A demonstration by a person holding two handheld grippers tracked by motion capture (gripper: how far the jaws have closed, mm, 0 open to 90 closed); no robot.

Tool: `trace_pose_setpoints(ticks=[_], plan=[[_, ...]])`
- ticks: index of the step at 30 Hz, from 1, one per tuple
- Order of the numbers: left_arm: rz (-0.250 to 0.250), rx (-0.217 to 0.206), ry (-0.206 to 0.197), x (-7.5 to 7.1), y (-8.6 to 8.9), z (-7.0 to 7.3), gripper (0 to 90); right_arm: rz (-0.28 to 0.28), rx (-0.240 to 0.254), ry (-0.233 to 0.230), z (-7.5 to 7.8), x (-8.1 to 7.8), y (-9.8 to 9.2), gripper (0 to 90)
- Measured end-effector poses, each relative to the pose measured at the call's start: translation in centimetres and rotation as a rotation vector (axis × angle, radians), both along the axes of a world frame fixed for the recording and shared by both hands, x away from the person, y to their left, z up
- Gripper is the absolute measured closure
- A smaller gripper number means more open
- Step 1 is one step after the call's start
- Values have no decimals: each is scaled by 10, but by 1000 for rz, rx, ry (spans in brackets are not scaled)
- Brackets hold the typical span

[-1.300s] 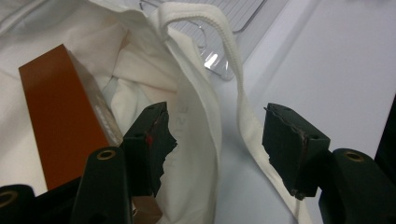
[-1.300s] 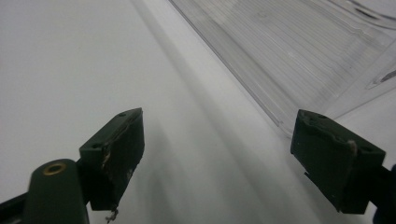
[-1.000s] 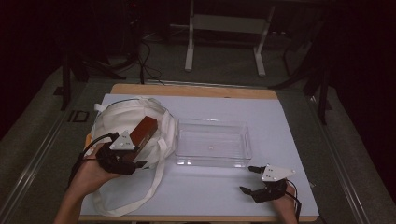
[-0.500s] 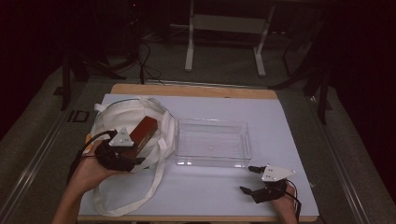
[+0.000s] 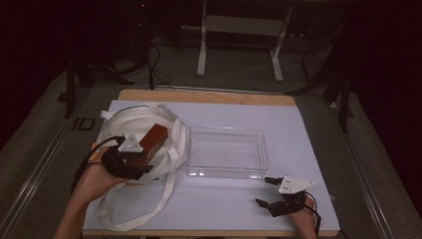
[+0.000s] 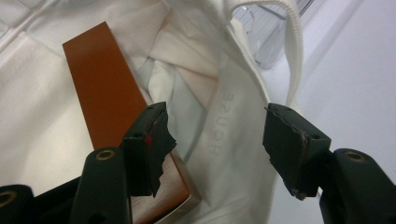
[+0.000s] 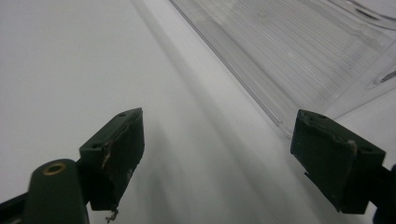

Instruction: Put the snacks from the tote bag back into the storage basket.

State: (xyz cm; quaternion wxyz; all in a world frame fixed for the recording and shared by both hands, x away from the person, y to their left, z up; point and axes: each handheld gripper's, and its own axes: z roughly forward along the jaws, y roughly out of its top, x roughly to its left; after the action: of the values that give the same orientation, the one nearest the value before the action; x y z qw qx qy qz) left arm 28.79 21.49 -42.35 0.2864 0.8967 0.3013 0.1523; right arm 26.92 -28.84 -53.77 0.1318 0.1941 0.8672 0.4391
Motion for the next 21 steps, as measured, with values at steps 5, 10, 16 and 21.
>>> trace_pose_setpoints(ticks=[5,10,16,21], plan=[[9,7,3,3,1,-1,412,0,0,0,0,0,0,174],[29,12,9,6,4,-3,412,1,0,-1,0,0,0,175],[50,30,24,9,6,-6,405,1,0,-1,0,0,0,175],[60,51,29,10,5,-8,397,1,-1,-1,0,0,0,175]])
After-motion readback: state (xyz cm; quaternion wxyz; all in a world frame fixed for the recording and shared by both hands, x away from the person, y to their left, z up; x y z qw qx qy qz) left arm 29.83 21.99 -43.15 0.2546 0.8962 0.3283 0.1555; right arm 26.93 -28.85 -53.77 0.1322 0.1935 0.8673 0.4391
